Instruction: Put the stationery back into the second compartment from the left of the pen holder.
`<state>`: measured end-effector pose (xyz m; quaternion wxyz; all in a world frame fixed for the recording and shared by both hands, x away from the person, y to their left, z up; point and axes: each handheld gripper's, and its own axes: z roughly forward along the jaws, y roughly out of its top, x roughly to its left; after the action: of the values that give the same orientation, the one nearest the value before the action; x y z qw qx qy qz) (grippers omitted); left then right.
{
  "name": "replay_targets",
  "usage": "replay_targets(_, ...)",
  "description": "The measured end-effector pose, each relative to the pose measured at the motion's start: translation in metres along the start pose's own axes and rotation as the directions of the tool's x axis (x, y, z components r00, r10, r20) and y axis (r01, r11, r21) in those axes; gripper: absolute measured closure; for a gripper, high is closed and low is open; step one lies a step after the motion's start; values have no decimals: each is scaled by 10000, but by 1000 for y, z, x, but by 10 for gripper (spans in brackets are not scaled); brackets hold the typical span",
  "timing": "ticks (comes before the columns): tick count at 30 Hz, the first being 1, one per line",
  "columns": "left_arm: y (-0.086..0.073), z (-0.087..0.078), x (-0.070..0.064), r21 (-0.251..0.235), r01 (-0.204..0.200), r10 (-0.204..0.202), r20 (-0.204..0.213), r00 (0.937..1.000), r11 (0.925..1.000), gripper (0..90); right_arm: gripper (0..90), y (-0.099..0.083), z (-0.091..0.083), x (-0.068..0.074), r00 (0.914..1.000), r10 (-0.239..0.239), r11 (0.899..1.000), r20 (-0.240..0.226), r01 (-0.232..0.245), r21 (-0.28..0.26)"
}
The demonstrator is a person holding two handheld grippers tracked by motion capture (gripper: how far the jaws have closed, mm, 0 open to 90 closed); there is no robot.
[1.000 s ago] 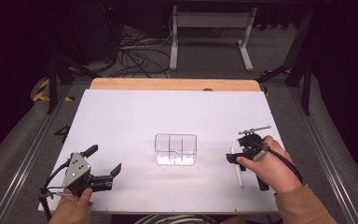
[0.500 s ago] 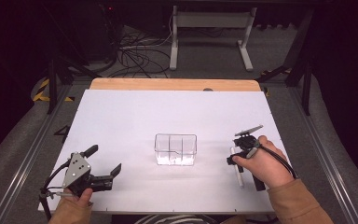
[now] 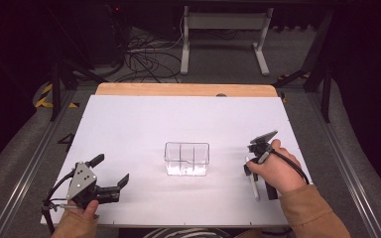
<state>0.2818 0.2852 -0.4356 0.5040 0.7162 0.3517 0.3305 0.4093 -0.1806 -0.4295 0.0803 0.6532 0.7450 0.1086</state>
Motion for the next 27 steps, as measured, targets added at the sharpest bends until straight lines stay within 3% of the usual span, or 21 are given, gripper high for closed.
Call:
replay_targets(6, 0, 0, 0, 29, 6, -6, 9, 10000, 10000, 27, 723, 4, 2, 0, 9990, 199, 9995, 394, -208, 236)
replay_targets(13, 0, 0, 0, 53, 13, -13, -13, 10000, 10000, 29, 780, 7, 7, 3, 9972, 305, 9986, 677, -334, 413)
replay_targets(19, 0, 0, 0, 44, -12, 12, -3, 10000, 10000, 29, 787, 8, 9, 7, 9941, 266, 9985, 1051, -315, 451)
replay_targets(27, 0, 0, -1, 51, -7, 7, 3, 10000, 10000, 29, 790, 9, 9, 7, 9939, 347, 9977, 1046, -406, 544)
